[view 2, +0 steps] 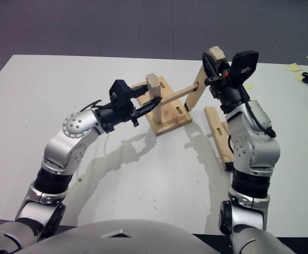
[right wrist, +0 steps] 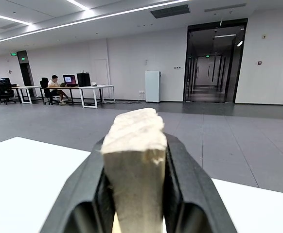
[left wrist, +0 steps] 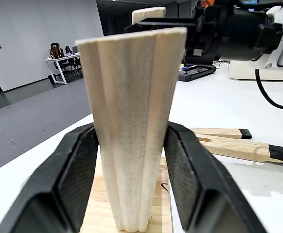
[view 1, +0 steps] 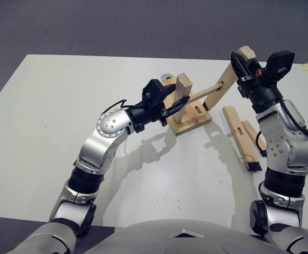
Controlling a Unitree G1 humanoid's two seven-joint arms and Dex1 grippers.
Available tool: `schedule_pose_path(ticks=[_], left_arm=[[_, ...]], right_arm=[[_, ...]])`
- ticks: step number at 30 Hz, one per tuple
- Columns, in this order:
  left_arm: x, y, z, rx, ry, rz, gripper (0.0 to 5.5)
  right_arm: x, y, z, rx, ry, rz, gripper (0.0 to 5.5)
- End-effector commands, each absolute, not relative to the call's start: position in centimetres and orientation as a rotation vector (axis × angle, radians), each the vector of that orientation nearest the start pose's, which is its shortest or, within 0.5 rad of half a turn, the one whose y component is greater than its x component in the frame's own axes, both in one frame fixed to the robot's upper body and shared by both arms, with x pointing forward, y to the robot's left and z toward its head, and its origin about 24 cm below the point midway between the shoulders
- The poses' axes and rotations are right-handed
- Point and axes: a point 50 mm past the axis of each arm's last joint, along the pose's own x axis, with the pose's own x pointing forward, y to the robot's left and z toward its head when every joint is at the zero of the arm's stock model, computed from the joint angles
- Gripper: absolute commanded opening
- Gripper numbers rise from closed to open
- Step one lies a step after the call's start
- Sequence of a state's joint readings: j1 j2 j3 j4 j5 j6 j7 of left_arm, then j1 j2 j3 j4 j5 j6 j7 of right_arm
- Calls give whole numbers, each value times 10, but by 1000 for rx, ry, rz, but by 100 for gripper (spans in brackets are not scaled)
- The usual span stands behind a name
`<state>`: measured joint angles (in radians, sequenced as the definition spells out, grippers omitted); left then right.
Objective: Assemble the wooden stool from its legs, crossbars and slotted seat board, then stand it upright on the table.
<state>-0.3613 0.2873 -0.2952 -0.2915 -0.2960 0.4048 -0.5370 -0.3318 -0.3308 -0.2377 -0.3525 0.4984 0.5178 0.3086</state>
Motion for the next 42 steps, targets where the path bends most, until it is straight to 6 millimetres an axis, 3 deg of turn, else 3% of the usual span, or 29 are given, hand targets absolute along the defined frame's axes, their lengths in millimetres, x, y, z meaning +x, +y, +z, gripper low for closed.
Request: schedule_pose_path(ticks=[1, 20, 26, 33, 36, 42], left_arm=[[266, 74, 108, 171, 87, -977, 204], [267, 74, 103, 187, 96, -972, 204], [268, 74, 102, 194, 94, -971, 204], [269, 73, 102, 207, 90, -973, 204], [268, 74, 102, 209, 91, -973, 204], [271, 77, 105, 226, 85, -981, 204]], right_arm=[[275, -163, 196, 186, -245, 557, 104], [284, -166, 160, 444, 145, 573, 104], [281, -163, 145, 229, 290, 632, 104], [284, -163, 112, 169, 511, 486, 102], [294, -163, 117, 158, 513, 468, 102], [298, -161, 128, 68, 575, 637, 103]])
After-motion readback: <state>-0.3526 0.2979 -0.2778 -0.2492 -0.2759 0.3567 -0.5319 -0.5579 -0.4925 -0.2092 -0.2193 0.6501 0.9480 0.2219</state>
